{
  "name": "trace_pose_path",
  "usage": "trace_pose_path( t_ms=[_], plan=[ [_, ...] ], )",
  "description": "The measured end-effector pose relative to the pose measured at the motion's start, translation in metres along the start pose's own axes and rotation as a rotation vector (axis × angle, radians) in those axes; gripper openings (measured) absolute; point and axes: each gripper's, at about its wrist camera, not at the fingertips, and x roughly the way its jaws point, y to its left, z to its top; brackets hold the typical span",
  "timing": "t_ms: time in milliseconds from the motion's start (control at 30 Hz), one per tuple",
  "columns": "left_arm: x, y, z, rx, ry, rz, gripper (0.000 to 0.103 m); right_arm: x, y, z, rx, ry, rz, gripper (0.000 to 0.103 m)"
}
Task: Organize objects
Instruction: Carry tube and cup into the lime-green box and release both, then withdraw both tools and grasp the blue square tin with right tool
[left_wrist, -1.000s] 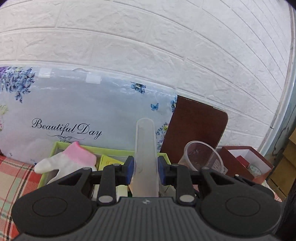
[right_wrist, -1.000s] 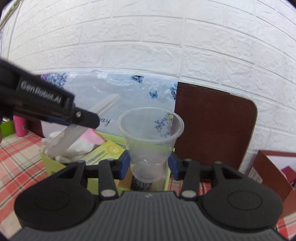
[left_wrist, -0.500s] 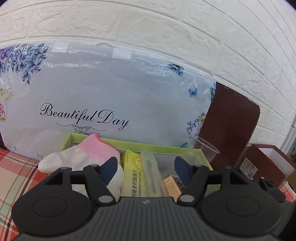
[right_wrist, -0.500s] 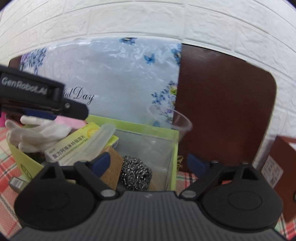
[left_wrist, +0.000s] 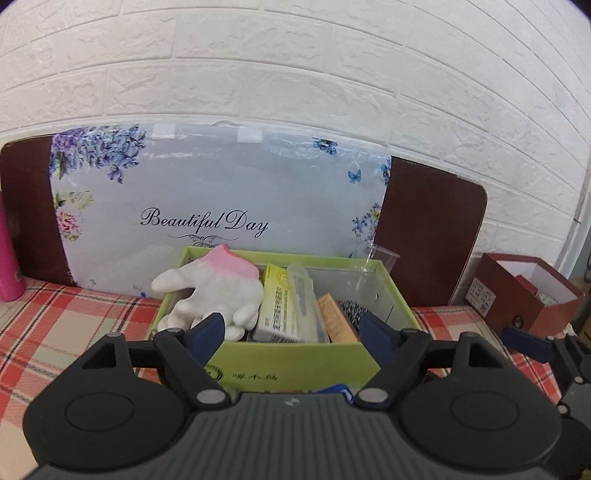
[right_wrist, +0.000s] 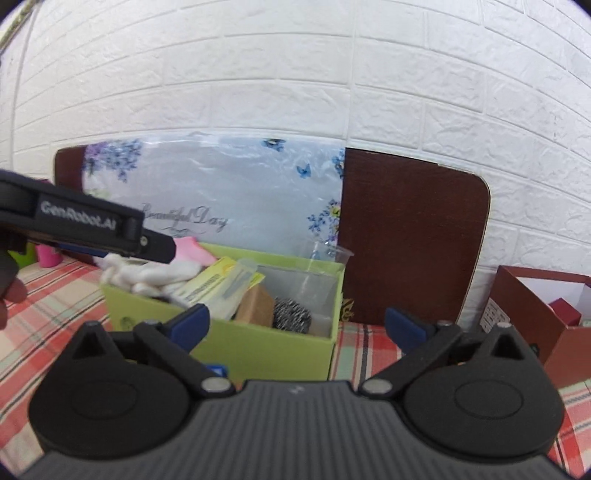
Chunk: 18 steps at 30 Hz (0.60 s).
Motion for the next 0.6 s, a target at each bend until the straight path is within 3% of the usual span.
trace_pose_path(
  t_ms=[300,600],
  plan=[
    [-0.056,-0.004,-0.058,0.012,0.072,0.022,0.085,-0.080,0.025,-0.030,-0.004,0.042,0.090,0.103],
    [-0.071,0.004,-0.093,0.008,0.120,0.084,0.085,-0.093,0.048,-0.061,0.002,0.088,0.120,0.103]
  ],
)
